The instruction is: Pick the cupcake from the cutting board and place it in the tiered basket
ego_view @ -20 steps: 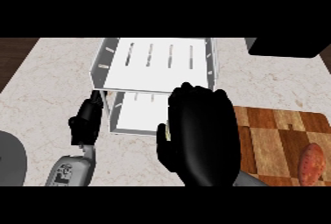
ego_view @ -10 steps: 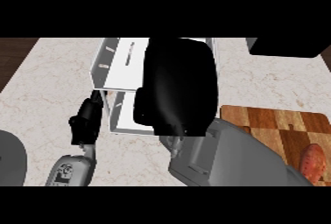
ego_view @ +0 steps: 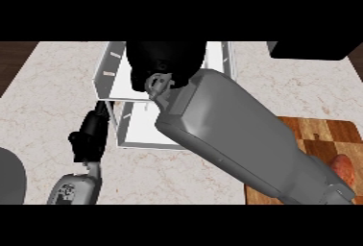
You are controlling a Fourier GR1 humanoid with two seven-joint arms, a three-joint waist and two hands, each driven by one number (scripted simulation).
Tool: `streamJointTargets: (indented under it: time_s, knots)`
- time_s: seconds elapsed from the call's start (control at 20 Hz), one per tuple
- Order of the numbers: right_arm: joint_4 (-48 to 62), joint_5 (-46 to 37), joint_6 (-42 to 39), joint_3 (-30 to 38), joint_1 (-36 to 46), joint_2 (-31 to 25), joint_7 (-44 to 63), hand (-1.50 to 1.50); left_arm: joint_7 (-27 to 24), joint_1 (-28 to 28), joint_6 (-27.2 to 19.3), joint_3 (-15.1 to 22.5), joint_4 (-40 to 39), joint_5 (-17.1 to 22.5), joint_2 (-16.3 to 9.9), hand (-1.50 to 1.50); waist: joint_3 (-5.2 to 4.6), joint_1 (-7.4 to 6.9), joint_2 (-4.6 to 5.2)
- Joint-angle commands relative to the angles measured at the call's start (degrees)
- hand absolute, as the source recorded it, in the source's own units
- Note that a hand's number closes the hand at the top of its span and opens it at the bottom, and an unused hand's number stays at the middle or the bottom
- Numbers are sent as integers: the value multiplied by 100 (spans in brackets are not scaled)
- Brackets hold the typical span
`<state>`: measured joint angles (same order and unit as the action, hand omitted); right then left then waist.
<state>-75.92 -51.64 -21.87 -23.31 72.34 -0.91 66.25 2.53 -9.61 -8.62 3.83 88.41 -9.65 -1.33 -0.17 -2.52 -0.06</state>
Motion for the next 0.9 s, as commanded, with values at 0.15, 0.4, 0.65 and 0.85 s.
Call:
streamJointTargets:
  time_s: [0.15,0.4,0.65,0.85]
  knots:
    - [625,183,609,658,-2,87,1036,150,-8,159,-89,133,131,-56,88,0,14,112,-1]
    - [569,479,1567,879,-255,87,799,-150,25,108,-42,22,190,4,-4,0,16,98,10]
    - [101,463,2584,781,-597,88,720,-150,-183,151,4,-44,-61,45,-34,0,15,180,-2]
    - [22,-188,3176,1383,-530,88,671,-150,143,148,-67,56,267,-56,-4,0,23,238,-25]
